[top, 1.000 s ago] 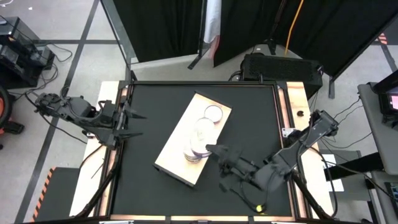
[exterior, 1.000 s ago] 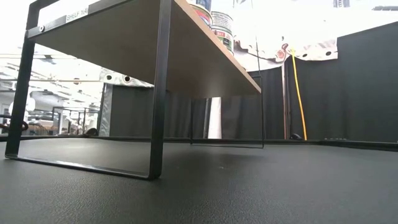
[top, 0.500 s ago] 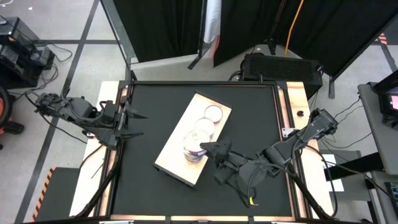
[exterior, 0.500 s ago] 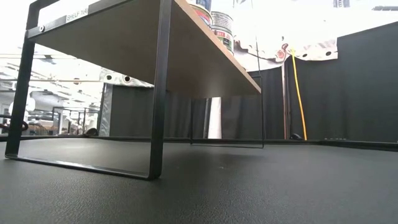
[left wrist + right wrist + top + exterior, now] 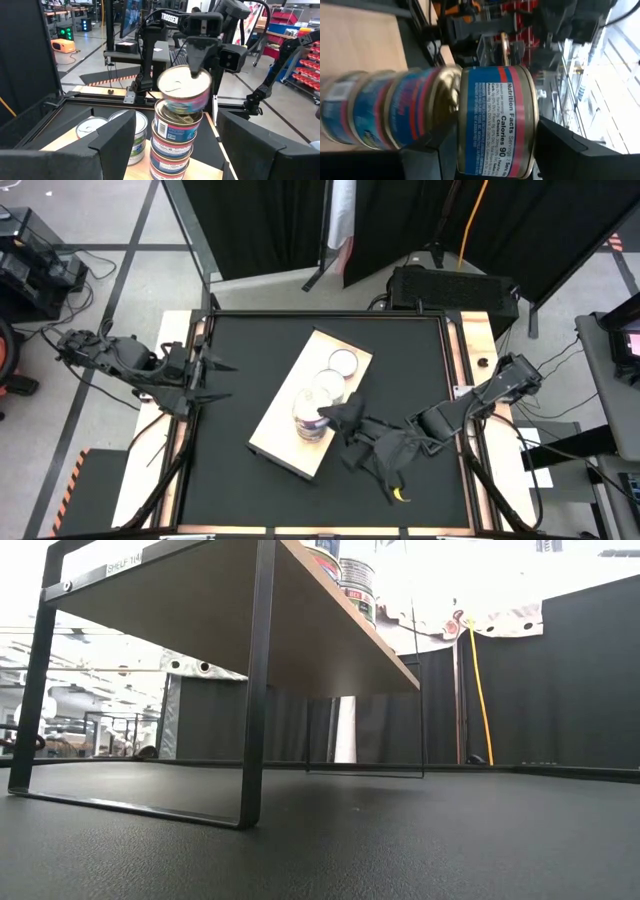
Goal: Stack canned seafood by type on shelf
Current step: Stack the blue tuna can on top of the other blue tuna cans on the shelf
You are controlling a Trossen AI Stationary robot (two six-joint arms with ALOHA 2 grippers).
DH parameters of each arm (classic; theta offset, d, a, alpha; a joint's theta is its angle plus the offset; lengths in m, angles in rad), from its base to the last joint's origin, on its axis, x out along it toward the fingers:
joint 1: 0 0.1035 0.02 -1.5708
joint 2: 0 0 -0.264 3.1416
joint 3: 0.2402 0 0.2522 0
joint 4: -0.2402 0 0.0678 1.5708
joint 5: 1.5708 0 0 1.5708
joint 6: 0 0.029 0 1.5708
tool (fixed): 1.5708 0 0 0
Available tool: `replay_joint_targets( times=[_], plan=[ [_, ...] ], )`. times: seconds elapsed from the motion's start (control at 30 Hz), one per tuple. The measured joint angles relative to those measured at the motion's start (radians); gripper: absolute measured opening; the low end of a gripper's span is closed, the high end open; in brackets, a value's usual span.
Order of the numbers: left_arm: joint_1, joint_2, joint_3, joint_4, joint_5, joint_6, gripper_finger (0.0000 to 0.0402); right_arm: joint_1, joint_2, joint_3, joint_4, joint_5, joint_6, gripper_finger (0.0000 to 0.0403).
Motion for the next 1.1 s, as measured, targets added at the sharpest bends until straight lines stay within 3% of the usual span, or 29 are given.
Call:
replay_joint_targets(
  times=[0.37, 1.1],
  plan=[
    [0.0, 0.005, 0.0, -0.004, 0.0, 0.001, 0.0279, -0.03, 0.0, 0.0, 0.002, -0.063, -0.028, 0.0199],
    [0.0, 0.005, 0.0, -0.005, 0.0, 0.002, 0.0279, -0.051, 0.0, 0.0, 0.003, -0.093, -0.03, 0.0199]
  ],
)
